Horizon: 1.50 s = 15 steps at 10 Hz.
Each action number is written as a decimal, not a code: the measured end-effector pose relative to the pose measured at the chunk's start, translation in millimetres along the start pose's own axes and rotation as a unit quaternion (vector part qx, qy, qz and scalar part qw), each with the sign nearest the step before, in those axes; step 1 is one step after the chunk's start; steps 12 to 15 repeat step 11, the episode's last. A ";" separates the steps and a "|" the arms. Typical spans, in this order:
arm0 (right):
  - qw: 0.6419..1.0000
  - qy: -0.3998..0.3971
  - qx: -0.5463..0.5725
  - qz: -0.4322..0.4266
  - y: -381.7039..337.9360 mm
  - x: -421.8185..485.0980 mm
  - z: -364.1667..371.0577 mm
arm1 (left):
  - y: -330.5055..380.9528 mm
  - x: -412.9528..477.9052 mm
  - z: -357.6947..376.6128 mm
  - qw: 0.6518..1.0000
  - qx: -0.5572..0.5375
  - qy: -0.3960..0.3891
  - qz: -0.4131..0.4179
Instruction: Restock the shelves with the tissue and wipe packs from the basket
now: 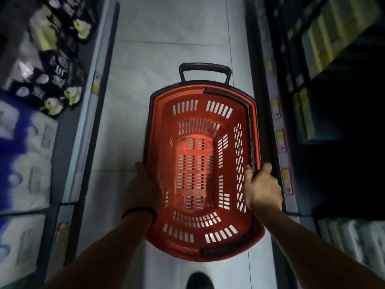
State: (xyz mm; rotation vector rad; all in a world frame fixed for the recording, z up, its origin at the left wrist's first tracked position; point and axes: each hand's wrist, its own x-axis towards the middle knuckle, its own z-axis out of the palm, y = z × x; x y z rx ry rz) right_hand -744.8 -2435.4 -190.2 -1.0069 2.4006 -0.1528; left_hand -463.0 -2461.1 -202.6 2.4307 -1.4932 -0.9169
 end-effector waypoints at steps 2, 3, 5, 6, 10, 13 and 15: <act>1.000 0.004 0.012 -0.010 -78.0 100.8 -24.2 | 69.8 105.1 -6.0 0.999 0.027 0.010 0.015; 1.000 0.013 0.003 -0.018 -113.9 149.2 -36.1 | 105.8 154.8 -9.5 0.999 0.033 0.013 0.011; 0.999 0.021 -0.027 -0.015 -192.1 250.8 -55.4 | 180.4 261.0 -16.5 0.999 0.041 0.017 0.023; 0.998 0.033 -0.050 -0.026 -227.6 293.9 -68.0 | 213.0 308.7 -18.1 0.999 0.028 0.026 0.019; 0.997 -0.059 -0.048 -0.007 -276.9 358.2 -93.2 | 258.5 372.6 -30.9 0.996 -0.044 -0.071 -0.028; 0.996 -0.085 -0.041 -0.003 -290.3 367.5 -116.1 | 281.5 376.9 -62.3 0.982 -0.126 -0.129 -0.049; 0.996 -0.085 -0.041 -0.003 -290.3 367.5 -116.1 | 281.5 376.9 -62.3 0.982 -0.126 -0.129 -0.049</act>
